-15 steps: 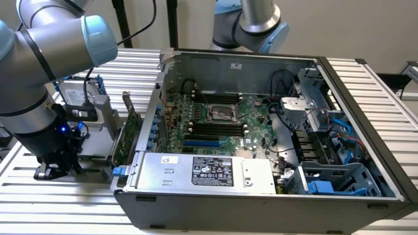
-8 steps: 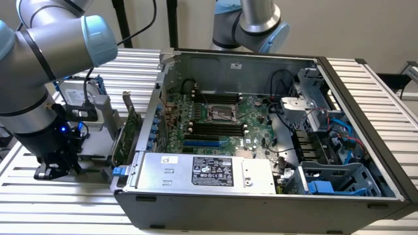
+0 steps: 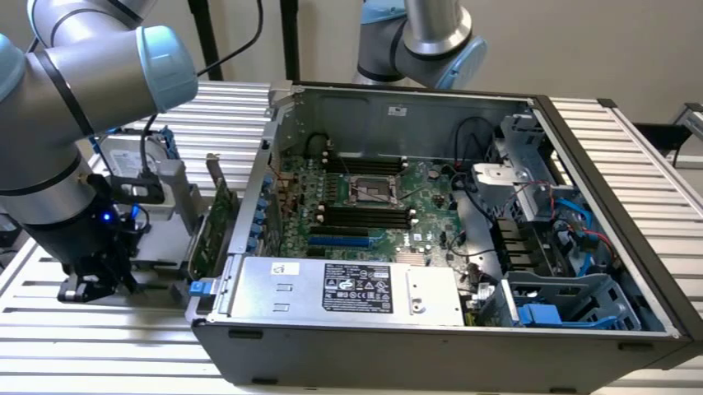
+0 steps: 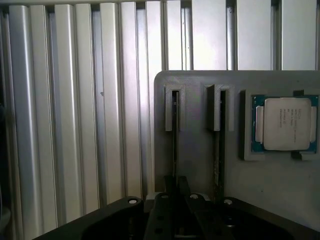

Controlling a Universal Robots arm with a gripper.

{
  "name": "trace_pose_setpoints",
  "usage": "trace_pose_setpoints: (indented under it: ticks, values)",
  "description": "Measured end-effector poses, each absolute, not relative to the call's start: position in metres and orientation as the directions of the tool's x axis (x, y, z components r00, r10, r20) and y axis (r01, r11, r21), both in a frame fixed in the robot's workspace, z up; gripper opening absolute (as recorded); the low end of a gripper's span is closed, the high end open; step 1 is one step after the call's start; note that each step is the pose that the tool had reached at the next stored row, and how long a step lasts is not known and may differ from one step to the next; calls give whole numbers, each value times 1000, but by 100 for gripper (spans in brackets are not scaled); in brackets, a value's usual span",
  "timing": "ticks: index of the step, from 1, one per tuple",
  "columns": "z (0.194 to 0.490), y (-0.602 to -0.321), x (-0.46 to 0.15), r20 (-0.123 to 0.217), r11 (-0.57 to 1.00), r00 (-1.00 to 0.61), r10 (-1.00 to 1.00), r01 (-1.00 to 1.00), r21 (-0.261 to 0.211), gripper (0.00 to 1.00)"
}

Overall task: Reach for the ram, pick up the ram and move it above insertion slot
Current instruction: 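Pick up the ram and move it above insertion slot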

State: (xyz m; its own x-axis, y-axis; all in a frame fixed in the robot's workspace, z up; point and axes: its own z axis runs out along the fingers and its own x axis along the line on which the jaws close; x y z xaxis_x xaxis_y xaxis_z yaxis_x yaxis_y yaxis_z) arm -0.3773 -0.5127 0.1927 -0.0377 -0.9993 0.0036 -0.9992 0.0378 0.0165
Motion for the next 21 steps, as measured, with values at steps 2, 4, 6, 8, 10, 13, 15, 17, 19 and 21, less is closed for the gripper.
trace_pose_setpoints:
  ticks: [2, 4, 6, 8, 10, 13, 15, 17, 19, 21]
  values:
    - [193, -513, -377, 4, 31, -31, -1000, -999, 16, 14]
    - [193, -513, -377, 4, 21, -21, -1000, -1000, 16, 14]
    - [193, -513, -377, 4, 10, -10, -1000, -1000, 16, 14]
    - [193, -513, -377, 4, -6, 6, -1000, -1000, 16, 14]
    - [193, -513, -377, 4, -26, 26, -1000, -1000, 16, 14]
    - [193, -513, -377, 4, -40, 40, -999, -999, 16, 14]
    - [193, -514, -377, 4, -44, 44, -999, -999, 16, 14]
    - [193, -514, -377, 4, -56, 56, -998, -998, 16, 14]
    - [193, -514, -378, 4, -70, 71, -998, -997, 16, 14]
    - [193, -515, -378, 4, -83, 83, -997, -996, 16, 14]
